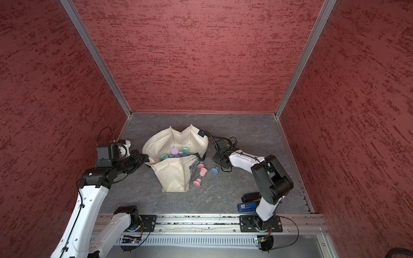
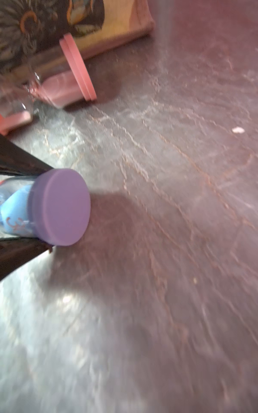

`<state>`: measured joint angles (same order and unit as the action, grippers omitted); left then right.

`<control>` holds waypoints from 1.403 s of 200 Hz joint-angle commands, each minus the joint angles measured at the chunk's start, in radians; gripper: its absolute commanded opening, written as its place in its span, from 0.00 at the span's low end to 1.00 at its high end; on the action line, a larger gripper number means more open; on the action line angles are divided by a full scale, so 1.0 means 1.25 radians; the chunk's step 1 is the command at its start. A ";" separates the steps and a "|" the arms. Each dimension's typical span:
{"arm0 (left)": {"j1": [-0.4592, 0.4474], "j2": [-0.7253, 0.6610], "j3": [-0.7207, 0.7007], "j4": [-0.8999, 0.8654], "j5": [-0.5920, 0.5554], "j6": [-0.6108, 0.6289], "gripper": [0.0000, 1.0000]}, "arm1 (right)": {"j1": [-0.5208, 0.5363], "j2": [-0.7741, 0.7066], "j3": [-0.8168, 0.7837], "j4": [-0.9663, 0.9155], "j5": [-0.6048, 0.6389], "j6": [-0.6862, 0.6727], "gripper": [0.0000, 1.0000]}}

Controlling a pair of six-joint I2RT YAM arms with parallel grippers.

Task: Put the hourglass into the canvas bag
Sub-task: Adjust the hourglass at the center of the board, then pick up the hourglass from the center of the board.

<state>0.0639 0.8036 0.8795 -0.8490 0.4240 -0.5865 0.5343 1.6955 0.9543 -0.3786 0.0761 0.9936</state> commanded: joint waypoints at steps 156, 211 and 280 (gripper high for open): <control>0.014 -0.017 -0.016 0.002 0.020 0.003 0.00 | -0.035 0.027 -0.019 -0.071 0.114 -0.075 0.57; 0.015 -0.011 -0.011 0.003 0.023 0.002 0.00 | -0.035 0.028 -0.005 -0.083 0.130 -0.075 0.30; 0.015 -0.008 -0.005 0.004 0.027 -0.003 0.00 | -0.032 -0.156 0.060 -0.158 0.167 -0.077 0.10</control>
<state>0.0738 0.7967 0.8696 -0.8463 0.4377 -0.5877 0.4980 1.6272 0.9497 -0.5320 0.2340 0.8921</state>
